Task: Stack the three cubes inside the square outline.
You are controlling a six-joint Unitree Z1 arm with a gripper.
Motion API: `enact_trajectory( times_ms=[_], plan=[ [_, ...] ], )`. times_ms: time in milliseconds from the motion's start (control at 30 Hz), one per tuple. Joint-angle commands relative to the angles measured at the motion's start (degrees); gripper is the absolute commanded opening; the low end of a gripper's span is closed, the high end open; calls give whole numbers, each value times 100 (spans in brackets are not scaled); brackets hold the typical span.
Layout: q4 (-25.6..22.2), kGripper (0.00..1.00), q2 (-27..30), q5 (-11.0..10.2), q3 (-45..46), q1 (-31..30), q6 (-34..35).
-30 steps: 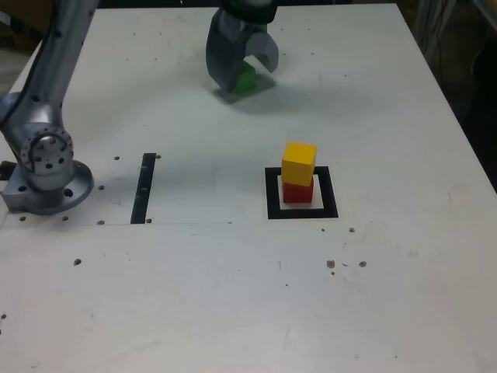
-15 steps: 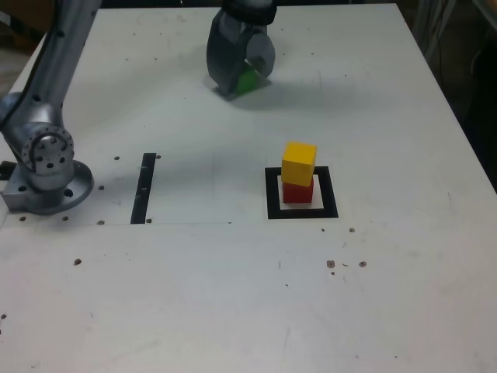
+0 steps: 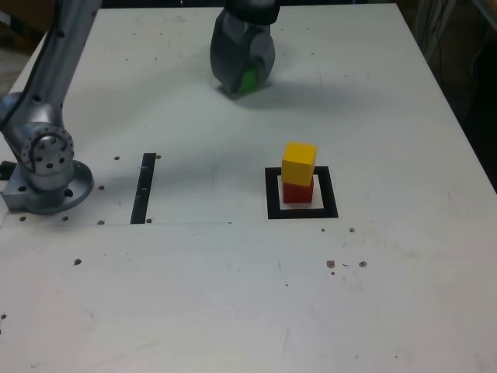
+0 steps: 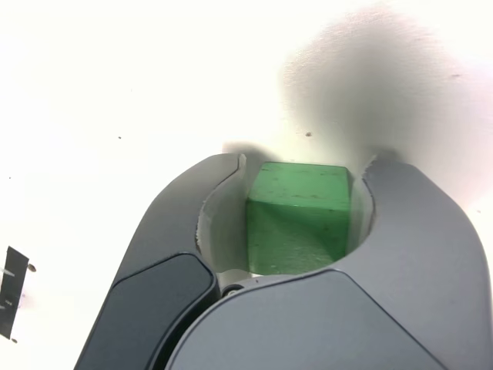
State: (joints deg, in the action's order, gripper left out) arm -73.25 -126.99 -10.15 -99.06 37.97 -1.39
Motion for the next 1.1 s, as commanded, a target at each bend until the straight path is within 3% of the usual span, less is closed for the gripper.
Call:
enact_trajectory(
  times_ms=[0,100,333,600,900,1067],
  plan=[
    [-161,16,1,-62,-166,-52,-36],
    [-369,15,-4,-88,-338,-94,-134],
    [-667,14,235,81,-570,-432,-715],
    [-1028,14,805,-35,-573,-1595,-729],
    [-1723,14,1455,110,-900,-2934,-553],
    [-1829,15,1514,223,-853,-3404,-322]
  ],
)
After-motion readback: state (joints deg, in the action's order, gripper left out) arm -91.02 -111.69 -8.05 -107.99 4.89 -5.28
